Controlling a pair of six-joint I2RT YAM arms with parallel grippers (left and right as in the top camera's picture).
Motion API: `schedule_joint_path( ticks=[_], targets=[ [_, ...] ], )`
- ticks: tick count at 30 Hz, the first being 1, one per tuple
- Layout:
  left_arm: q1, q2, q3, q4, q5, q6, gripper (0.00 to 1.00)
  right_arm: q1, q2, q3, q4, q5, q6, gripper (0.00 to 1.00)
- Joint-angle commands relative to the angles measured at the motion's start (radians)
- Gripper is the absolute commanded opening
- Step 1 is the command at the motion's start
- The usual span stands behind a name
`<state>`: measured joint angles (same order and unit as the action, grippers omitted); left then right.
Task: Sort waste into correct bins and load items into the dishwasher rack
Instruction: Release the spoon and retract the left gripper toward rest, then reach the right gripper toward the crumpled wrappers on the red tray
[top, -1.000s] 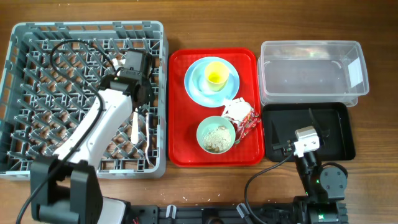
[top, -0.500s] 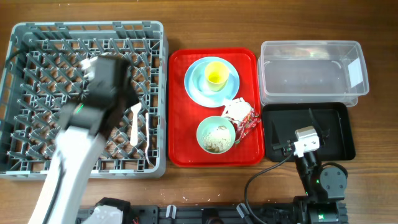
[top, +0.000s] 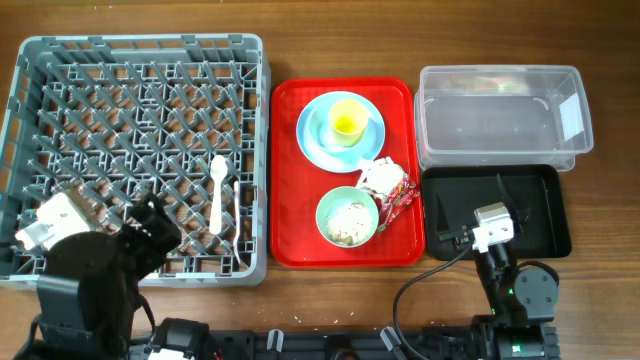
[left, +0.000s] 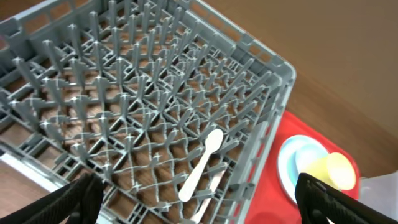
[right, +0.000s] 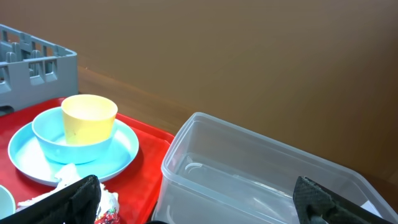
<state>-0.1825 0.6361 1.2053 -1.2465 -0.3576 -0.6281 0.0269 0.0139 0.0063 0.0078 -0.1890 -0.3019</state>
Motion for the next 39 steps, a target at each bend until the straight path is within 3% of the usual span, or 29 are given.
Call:
schedule_joint_path(
  ticks=[1, 8, 15, 20, 27, 30, 33, 35, 38, 39],
  targets=[
    [0.004, -0.002, 0.004, -0.019, -0.037, -0.016, 1.0, -0.005, -0.005, -0.001, 0.005, 0.016, -0.013, 1.0],
    [0.004, -0.002, 0.004, -0.02, -0.037, -0.016, 1.0, -0.005, -0.005, -0.001, 0.008, 0.001, -0.011, 1.0],
    [0.004, -0.002, 0.004, -0.02, -0.037, -0.016, 1.0, -0.005, -0.005, -0.001, 0.106, -0.533, 0.019, 1.0],
    [0.004, -0.002, 0.004, -0.02, -0.037, -0.016, 1.0, -0.005, 0.02, 0.055, 0.044, -0.56, 0.357, 1.0],
    [0.004, -0.002, 0.004, -0.02, -0.037, -0.016, 1.0, -0.005, 0.246, 0.383, -0.023, -0.587, 0.599, 1.0],
    [0.004, -0.002, 0.004, -0.02, -0.037, -0.016, 1.0, -0.005, 0.386, 0.507, 0.031, -0.792, 0.607, 1.0],
    [0.004, -0.002, 0.004, -0.02, -0.037, -0.016, 1.0, -0.005, 0.438, 0.508, 0.028, -0.925, 0.803, 1.0],
    [0.004, -0.002, 0.004, -0.02, -0.037, -0.016, 1.0, -0.005, 0.467, 0.508, 0.013, -1.01, 0.826, 1.0],
    [0.004, -0.002, 0.004, -0.02, -0.037, -0.016, 1.0, -0.005, 0.508, 0.508, -0.068, -0.861, 0.995, 1.0],
    [0.004, -0.002, 0.004, -0.02, -0.037, -0.016, 1.0, -0.005, 0.521, 0.508, -0.148, -0.754, 1.034, 0.87]
  ],
)
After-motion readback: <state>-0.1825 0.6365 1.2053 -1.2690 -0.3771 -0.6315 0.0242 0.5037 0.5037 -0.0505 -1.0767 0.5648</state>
